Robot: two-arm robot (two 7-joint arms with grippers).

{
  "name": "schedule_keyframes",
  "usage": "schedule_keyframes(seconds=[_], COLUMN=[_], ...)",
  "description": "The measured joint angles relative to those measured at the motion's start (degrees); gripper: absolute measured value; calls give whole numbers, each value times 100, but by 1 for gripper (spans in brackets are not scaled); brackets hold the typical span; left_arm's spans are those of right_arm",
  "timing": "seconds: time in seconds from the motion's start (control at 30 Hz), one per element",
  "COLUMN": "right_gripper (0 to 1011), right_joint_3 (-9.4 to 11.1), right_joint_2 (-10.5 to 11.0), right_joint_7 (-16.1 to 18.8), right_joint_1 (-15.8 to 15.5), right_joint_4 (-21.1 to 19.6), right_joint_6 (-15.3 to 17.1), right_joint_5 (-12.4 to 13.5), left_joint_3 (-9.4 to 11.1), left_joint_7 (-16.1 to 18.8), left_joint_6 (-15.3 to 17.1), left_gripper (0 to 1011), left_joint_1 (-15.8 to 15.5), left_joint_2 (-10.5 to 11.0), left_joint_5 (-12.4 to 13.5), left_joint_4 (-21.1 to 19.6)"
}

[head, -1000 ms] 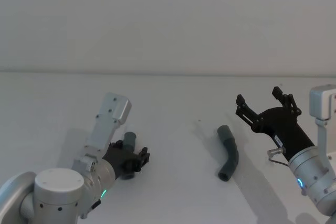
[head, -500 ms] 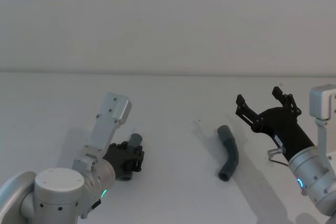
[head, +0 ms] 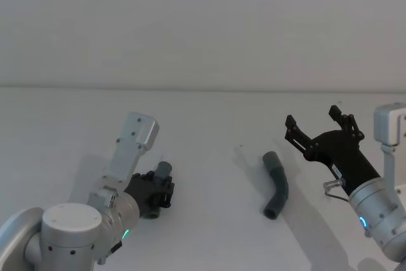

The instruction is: Use both hands to pick up one end of the pipe from the table, align the ends, and insert them.

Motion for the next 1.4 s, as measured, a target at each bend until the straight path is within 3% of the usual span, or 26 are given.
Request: schedule_keyframes(seconds=[0.23, 0.4, 0.63, 1.03, 1.4], right_gripper=[1002, 1002, 1002, 1002, 1002], right_joint_3=[23, 51, 71, -38, -128], right_joint_2=[91, 189, 266, 104, -15], right_joint_7=[35, 47, -7, -140, -138], right_joint_1=[-87, -206, -411, -515, -365], right_joint_4=[-133, -335, -712, -1010, -894], right_joint_6=[202, 557, 1333, 2290, 2654], right_joint_5=[-7, -8, 18, 133, 155], left_joint_3=[0, 0, 0, 0, 0], left_joint_7=[0, 0, 0, 0, 0], left_joint_6=[0, -1, -1, -1, -1], left_gripper=[349, 349, 349, 349, 349], left_joint_1=[0, 0, 0, 0, 0], left_joint_2=[0, 0, 0, 0, 0], left_joint_5=[0, 0, 0, 0, 0], left_joint_4=[0, 0, 0, 0, 0])
